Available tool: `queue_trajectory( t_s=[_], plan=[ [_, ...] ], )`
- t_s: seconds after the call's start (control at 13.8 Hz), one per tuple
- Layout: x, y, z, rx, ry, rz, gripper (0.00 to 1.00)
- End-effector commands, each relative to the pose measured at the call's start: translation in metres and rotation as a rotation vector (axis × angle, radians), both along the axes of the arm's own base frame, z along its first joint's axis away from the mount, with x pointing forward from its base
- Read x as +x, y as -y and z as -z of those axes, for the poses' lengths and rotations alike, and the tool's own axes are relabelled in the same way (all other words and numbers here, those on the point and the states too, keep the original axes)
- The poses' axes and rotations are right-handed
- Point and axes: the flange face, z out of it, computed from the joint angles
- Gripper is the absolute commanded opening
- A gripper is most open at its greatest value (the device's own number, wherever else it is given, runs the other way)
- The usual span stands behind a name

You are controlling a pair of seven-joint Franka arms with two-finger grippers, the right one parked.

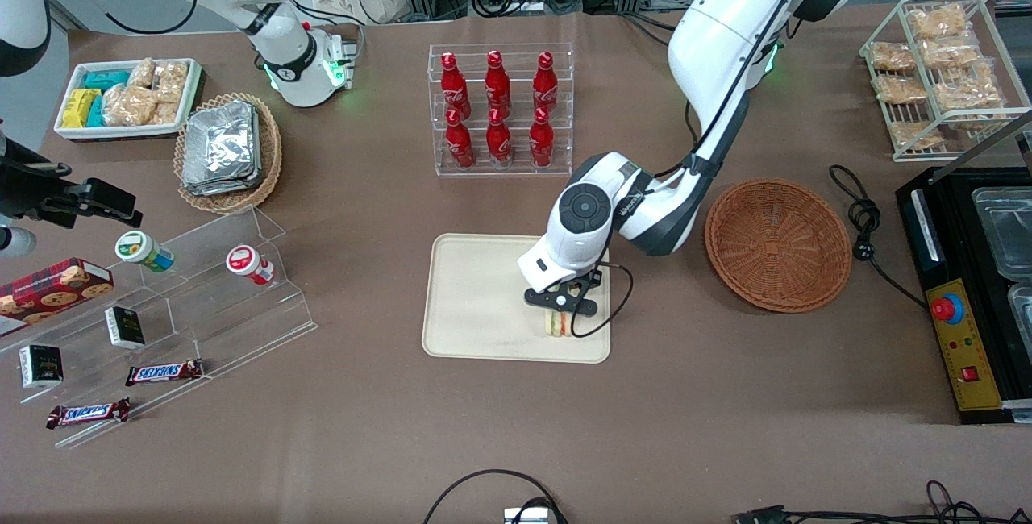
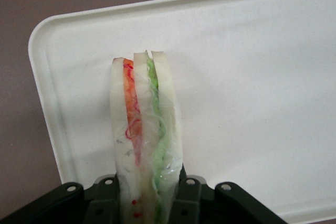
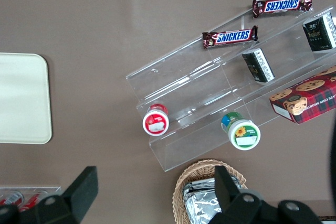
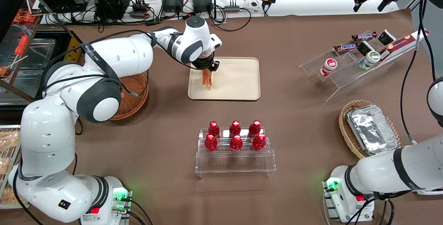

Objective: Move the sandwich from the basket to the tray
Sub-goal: 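Lower the sandwich onto the tray and open the left gripper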

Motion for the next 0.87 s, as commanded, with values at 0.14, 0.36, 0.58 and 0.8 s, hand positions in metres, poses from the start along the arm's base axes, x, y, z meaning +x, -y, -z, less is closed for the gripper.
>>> queue_trajectory(
  t_s=[0.14,0.36,0.58,0.8],
  plan=[
    [0.004,0.002,0.006,0.029,0.024,-0.004,0.38],
    [0.003,0.000,0.016,0.047,0.018,-0.006,0.41],
    [0.001,-0.001,0.021,0.053,0.009,-0.005,0.54],
    [0.001,-0.001,0.020,0.053,0.009,-0.025,0.97]
  ],
)
